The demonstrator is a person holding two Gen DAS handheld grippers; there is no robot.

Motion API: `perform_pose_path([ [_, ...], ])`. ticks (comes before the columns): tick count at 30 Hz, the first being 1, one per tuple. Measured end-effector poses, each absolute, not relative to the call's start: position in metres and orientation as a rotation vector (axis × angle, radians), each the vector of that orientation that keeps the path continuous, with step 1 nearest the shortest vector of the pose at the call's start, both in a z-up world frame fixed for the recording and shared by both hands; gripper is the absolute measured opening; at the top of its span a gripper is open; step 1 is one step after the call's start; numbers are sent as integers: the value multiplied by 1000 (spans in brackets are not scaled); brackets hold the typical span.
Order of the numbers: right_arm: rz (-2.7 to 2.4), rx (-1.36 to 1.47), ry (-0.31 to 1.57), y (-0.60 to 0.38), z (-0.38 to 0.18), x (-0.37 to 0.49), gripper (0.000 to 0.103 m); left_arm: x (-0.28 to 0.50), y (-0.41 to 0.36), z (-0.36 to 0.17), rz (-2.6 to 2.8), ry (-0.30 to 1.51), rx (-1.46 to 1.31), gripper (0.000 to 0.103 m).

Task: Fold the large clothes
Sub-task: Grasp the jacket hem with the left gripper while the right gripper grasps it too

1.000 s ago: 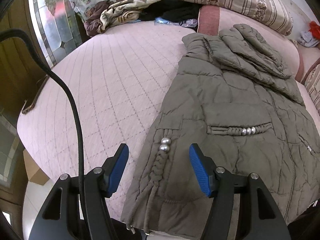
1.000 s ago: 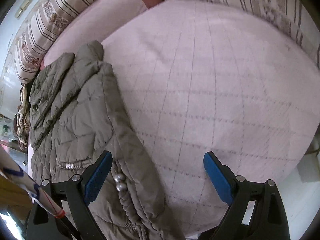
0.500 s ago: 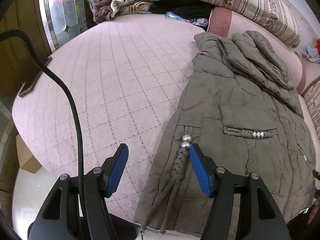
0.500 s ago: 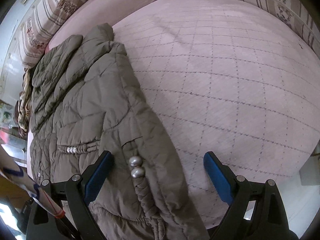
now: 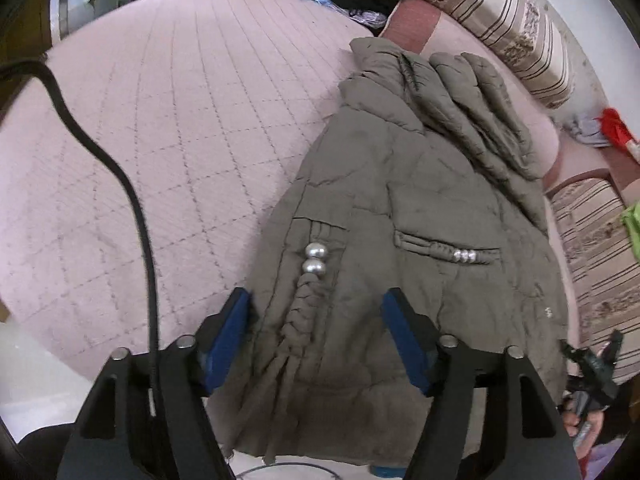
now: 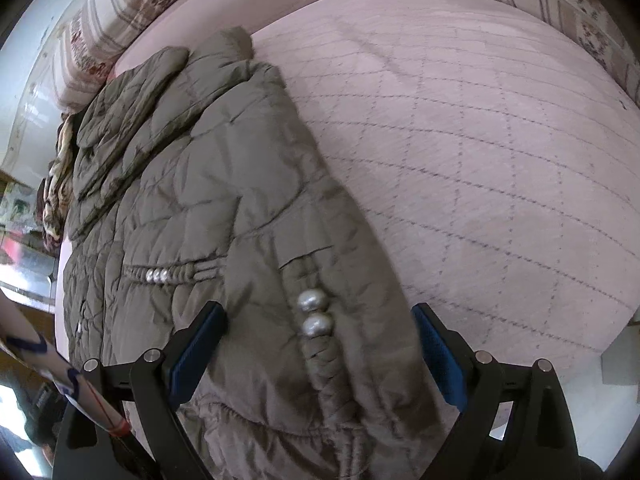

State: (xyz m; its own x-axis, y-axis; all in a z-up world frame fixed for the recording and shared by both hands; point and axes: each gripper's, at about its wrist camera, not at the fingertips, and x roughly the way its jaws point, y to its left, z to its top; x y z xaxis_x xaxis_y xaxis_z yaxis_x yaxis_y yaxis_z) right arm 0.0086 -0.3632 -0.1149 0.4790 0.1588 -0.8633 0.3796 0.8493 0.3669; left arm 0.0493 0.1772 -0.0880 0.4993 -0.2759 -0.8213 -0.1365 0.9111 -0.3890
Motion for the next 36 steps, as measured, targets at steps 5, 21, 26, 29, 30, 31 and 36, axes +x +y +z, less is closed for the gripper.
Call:
perform_pose_path([
  [5,-127,542,1082,-354,-116,8,96,50,176,-92,-124,1065,-452,77],
  [21,84,870,996,-378,-125,-21,87,56,184,-107,-432,1164,-741,76],
  [26,112,838,1014,-365,-123,-23,87,53,183,-110,-446,1167,-775,76],
  [29,100,776,1029,-354,-121,-26,87,48,172,-111,-479,1184,-749,76],
  [30,97,765,1030,-350,-121,-26,87,47,165,-113,-497,1198,-732,76],
  [31,98,755,1032,-347,-122,-27,87,45,160,-112,-507,1204,-712,76],
  [36,140,742,1052,-336,-129,-34,87,46,146,-110,-478,1186,-654,76],
])
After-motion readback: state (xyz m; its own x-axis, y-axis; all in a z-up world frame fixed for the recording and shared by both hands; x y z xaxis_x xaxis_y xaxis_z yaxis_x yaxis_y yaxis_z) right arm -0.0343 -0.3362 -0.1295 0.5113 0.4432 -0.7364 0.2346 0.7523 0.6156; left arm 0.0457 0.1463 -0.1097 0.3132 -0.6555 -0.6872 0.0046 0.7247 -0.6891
